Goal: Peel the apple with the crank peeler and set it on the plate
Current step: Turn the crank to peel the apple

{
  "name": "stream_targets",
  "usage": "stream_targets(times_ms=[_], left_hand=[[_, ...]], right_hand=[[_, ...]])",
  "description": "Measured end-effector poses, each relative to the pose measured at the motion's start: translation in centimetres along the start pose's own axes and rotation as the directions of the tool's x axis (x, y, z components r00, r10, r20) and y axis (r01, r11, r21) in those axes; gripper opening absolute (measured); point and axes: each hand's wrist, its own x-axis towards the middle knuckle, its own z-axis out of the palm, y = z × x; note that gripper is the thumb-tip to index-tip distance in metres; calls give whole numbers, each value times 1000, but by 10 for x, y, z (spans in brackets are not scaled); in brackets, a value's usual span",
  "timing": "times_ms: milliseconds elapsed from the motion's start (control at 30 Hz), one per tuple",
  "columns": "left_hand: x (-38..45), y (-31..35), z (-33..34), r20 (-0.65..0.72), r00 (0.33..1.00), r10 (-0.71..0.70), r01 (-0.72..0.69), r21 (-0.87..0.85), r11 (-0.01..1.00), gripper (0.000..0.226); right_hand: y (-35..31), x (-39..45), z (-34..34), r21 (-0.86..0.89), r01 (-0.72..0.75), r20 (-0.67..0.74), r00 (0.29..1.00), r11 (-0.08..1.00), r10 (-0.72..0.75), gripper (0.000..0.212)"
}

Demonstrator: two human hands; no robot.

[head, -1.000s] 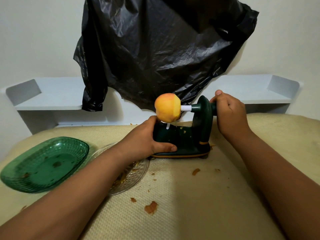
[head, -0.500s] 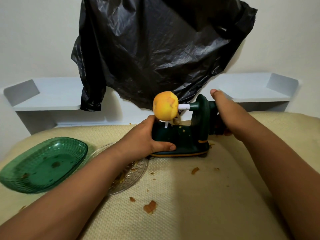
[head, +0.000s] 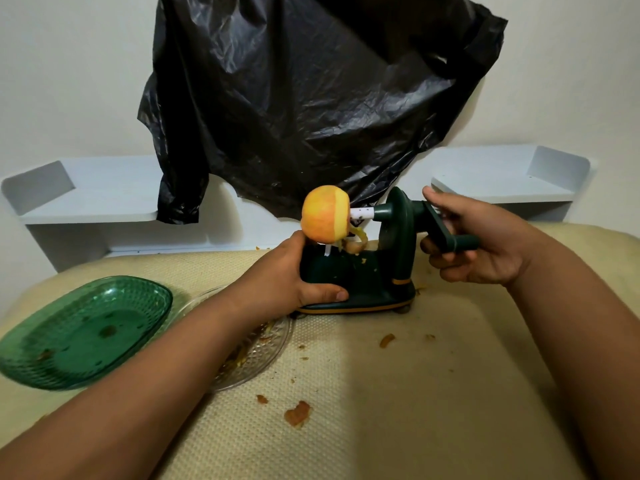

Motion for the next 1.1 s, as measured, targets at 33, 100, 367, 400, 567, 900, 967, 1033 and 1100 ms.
stream_targets(times_ms=[33,100,367,400,567,900,967,1033,1100], left_hand=[[0,0,0,2,1000,0,0,-7,1000,84],[0,0,0,7,1000,0,0,-19,1000,82],[-1,0,-1,-1,1000,11,-11,-18,1000,94],[-1,0,-1,-1,1000,10,-10,-18,1000,95],[-1,0,-1,4,1000,7,-7,-21,1000,92],[0,-1,-1,-14,1000,20,-20,20,1000,84],[0,-1,0,-16,1000,23,-23,26,999,83],[0,-1,-1,-11,1000,23,-23,26,999,84],[0,-1,-1,-5,1000,23,-23,20,1000,85]], right_hand=[[-1,-3,-3,32,25,55,998,999,-27,40],[-4,-10,-11,87,70,102,992,994,-78,41],[-6,-8,-15,-145,277,-221,927,950,-304,51],[-6,-8,-12,-127,329,-238,906,936,-351,47],[-2,1,0,0,506,-482,756,863,-443,53],[5,11,8,132,576,-558,716,807,-420,58],[4,10,4,168,579,-534,734,798,-420,59],[4,9,1,206,573,-501,758,793,-417,60],[6,10,0,247,573,-468,777,782,-421,60]])
